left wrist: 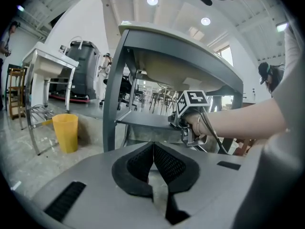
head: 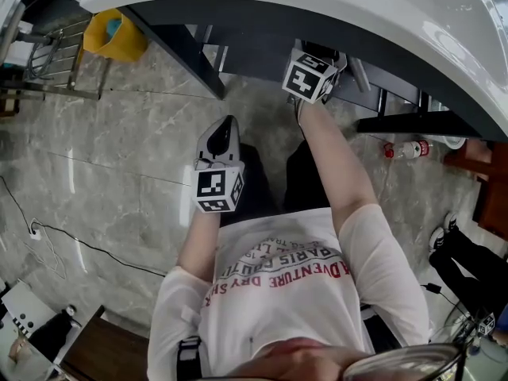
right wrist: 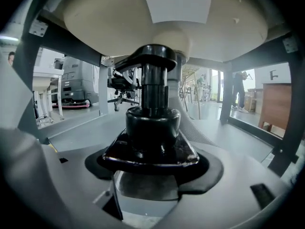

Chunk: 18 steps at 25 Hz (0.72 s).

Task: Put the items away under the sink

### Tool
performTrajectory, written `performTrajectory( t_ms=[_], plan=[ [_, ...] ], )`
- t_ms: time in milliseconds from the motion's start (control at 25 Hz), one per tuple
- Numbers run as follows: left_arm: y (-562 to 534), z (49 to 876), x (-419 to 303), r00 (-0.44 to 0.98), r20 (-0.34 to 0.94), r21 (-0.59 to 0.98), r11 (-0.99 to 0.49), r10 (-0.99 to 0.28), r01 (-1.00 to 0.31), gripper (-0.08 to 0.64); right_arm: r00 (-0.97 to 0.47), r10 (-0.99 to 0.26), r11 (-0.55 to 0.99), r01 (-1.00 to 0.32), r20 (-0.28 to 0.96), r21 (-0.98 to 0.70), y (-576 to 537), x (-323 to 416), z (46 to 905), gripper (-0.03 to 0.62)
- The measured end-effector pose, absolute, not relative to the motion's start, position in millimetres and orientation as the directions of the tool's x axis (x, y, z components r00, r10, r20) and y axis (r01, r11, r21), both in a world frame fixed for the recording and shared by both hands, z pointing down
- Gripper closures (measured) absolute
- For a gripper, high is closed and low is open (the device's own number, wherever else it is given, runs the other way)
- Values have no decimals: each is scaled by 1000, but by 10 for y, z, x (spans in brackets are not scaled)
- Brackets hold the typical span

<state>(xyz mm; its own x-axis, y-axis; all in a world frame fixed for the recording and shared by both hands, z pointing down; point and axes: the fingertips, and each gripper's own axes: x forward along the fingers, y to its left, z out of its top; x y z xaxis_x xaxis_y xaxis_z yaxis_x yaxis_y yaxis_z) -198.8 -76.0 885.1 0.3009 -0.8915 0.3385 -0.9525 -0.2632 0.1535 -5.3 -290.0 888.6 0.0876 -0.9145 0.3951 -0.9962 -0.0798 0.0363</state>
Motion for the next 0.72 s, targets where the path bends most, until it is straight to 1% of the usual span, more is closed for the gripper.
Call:
performTrajectory(
  t_ms=[200,360,480,640,720],
  plan=[
    [-749,8846,-1998,301,336,149,-265,-892,-953,537,56,-898,-49,-998,436,29,-2909,-90,8946,213],
    [-699,8859,-1997,302,342,146,-267,-890,-953,537,14,-932,-21,-1000,363,-14,-2871,-63,8854,212],
    [-675,8859,-2026,298,349,152,-260,-888,-954,537,-10,-943,-10,-998,331,-58,-2762,-52,8785,210],
    [-696,8832,-1995,291,348,134,-259,-891,-956,537,-42,-967,19,-995,250,-94,-2448,-54,8653,210],
    [-701,8808,-1945,290,342,124,-262,-894,-957,537,-74,-971,50,-993,229,-108,-2268,-53,8630,211]
  ],
)
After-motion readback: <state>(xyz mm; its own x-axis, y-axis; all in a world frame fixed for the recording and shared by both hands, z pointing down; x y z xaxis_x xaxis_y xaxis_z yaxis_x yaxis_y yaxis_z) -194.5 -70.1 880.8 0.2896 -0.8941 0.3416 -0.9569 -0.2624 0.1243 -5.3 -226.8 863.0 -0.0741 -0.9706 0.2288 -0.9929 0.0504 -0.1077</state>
